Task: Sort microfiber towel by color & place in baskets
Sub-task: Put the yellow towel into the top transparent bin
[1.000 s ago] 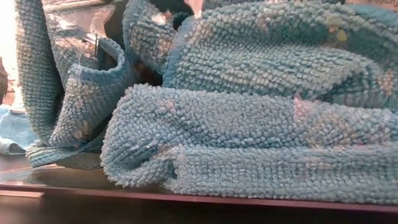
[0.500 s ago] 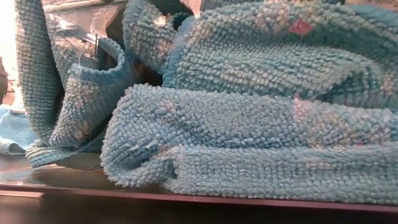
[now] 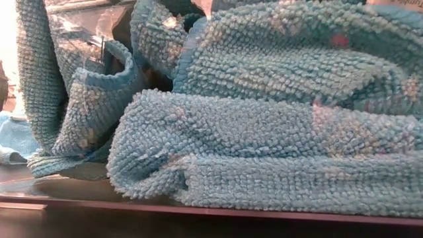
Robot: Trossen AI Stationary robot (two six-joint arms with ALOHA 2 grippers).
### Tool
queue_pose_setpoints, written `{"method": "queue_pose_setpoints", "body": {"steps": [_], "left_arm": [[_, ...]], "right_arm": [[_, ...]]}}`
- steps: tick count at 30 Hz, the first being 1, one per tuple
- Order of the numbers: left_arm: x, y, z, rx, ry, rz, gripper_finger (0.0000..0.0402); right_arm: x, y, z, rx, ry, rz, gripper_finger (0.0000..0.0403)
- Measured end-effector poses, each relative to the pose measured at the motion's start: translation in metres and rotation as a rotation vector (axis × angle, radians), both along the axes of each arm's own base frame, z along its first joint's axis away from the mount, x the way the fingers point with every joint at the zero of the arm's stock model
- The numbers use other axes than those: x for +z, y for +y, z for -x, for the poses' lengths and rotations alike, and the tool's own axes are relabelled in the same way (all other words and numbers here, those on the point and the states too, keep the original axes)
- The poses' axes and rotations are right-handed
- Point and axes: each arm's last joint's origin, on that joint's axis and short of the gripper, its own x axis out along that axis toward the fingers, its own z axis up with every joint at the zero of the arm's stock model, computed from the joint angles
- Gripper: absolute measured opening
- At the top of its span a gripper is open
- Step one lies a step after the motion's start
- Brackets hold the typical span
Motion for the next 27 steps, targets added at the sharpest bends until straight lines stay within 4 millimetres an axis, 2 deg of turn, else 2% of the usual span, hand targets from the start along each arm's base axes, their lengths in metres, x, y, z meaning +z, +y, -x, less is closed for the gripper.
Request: {"method": "queue_pose_setpoints", "body": {"steps": [7,11,15,21,27], "left_arm": [[0.0,0.0,0.0,-0.001,0.001,-0.001,0.0222],[0.0,0.0,0.0,-0.001,0.001,-0.001,0.0222],[0.0,0.0,0.0,-0.001,-0.003,-0.001,0.0222],[-0.001,0.0,-0.001,0.0,0.001,0.0,0.0222],[-0.007,-0.008,-0.007,-0.026,0.025,-0.004,0.0222]], "right_arm": [[0.04,0.018,0.022,0.023,-0.06,0.023,0.0207],[0.058,0.027,0.032,0.033,-0.107,0.037,0.0205],[0.071,0.033,0.033,0.045,-0.187,0.059,0.019],[0.07,0.033,0.024,0.059,-0.229,0.079,0.0134],[0.05,0.023,0.01,0.049,-0.19,0.071,0.0065]]}}
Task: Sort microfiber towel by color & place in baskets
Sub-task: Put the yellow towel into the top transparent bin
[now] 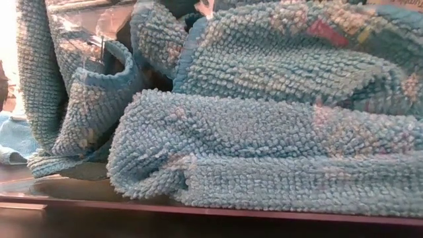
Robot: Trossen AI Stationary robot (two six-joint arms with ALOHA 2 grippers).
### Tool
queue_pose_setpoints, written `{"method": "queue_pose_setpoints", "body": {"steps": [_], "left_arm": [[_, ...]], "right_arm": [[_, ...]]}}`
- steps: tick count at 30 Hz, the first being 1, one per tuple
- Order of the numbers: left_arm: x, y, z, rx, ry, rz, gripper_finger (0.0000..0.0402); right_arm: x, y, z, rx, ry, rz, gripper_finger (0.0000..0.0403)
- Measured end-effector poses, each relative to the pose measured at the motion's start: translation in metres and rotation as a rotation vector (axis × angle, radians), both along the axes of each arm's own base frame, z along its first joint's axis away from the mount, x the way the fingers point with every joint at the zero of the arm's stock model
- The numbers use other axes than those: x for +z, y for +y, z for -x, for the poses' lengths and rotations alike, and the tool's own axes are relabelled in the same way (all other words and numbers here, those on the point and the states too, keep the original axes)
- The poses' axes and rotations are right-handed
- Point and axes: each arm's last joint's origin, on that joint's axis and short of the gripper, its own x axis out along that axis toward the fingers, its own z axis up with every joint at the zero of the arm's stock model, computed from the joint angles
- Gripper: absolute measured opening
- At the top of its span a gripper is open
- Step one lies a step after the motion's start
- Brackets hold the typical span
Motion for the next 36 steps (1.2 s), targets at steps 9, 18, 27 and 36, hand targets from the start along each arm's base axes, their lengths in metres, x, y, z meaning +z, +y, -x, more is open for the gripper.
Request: {"method": "queue_pose_setpoints", "body": {"steps": [9,18,27,36], "left_arm": [[-0.028,-0.021,-0.019,-0.06,0.102,-0.022,0.0222],[-0.058,-0.043,-0.032,-0.081,0.198,-0.01,0.0222],[-0.062,-0.051,-0.035,-0.093,0.194,-0.005,0.0222],[-0.062,-0.05,-0.035,-0.088,0.19,-0.01,0.0222]], "right_arm": [[-0.056,-0.03,-0.024,-0.033,0.097,-0.064,0.0013],[-0.115,-0.052,-0.037,-0.031,0.155,-0.222,0.0013],[-0.103,-0.053,-0.034,-0.032,0.127,-0.201,0.0013],[-0.046,-0.033,-0.02,0.022,0.022,-0.133,0.003]]}}
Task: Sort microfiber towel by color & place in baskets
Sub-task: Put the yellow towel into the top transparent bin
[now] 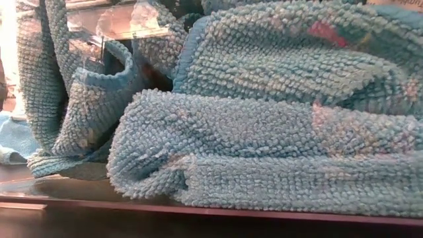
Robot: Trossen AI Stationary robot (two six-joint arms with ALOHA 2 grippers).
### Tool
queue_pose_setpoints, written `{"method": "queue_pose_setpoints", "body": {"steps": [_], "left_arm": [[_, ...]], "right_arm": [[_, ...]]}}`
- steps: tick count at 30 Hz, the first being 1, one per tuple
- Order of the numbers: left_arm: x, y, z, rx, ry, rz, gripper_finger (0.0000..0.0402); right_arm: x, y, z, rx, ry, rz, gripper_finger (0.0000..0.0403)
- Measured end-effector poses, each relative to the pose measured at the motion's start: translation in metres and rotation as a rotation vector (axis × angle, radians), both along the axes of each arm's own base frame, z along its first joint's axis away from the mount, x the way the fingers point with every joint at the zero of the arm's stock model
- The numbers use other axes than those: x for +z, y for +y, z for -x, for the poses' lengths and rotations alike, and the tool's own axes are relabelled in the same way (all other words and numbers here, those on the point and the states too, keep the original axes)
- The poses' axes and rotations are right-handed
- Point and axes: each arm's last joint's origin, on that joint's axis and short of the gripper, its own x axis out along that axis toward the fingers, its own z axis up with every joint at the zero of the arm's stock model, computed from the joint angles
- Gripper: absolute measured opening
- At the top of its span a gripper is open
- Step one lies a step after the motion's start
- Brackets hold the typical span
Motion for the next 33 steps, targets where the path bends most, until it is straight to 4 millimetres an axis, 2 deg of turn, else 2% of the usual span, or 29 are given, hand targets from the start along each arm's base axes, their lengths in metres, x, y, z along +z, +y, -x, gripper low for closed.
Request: {"method": "queue_pose_setpoints", "body": {"steps": [9,17,25,33], "left_arm": [[-0.001,0.003,0.001,0.025,0.005,-0.064,0.0222],[-0.001,0.004,0.001,0.035,0.008,-0.076,0.0222],[-0.011,0.022,-0.004,0.1,0.073,-0.106,0.0222],[-0.043,0.046,-0.018,0.171,0.223,-0.133,0.0222]], "right_arm": [[0.056,0.034,0.02,0.075,-0.13,0.057,0.0101],[0.09,0.083,0.043,0.212,-0.17,0.067,0.0164],[0.099,0.134,0.061,0.356,-0.111,0.007,0.0177],[0.093,0.179,0.069,0.474,-0.035,-0.048,0.0174]]}}
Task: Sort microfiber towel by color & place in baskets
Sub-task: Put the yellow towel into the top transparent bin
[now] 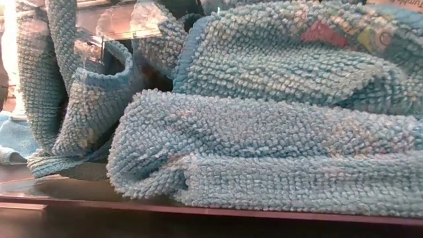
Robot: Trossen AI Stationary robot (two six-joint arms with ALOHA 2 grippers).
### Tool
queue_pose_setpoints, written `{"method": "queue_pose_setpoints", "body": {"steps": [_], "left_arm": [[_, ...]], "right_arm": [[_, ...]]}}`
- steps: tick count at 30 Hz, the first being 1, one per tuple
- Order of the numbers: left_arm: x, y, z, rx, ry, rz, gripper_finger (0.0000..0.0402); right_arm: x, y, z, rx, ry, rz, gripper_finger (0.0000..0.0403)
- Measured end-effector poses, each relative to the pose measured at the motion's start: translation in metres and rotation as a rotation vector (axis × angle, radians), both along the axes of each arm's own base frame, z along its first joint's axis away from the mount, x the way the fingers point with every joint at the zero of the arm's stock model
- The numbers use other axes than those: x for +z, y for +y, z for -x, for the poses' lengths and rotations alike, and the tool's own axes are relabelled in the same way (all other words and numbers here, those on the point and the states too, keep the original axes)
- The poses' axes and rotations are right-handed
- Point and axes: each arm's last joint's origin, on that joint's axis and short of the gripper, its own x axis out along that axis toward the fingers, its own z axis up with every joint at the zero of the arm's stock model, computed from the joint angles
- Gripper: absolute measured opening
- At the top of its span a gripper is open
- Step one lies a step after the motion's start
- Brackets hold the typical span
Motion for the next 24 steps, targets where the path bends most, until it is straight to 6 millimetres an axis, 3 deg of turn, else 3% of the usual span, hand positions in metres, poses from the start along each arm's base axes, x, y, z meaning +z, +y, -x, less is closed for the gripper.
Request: {"method": "queue_pose_setpoints", "body": {"steps": [8,14,19,24], "left_arm": [[-0.033,0.027,-0.01,0.057,0.146,0.101,0.0215],[-0.051,0.038,-0.017,0.066,0.183,0.185,0.0185],[-0.058,0.037,-0.02,0.046,0.198,0.199,0.0124],[-0.056,0.035,-0.019,0.037,0.19,0.205,0.0031]], "right_arm": [[-0.003,0.032,0.009,-0.003,0.027,0.074,0.0173],[-0.002,0.048,0.014,-0.013,0.012,0.087,0.0173],[-0.002,0.058,0.018,-0.013,0.003,0.086,0.0173],[-0.002,0.065,0.021,-0.024,-0.011,0.103,0.0173]]}}
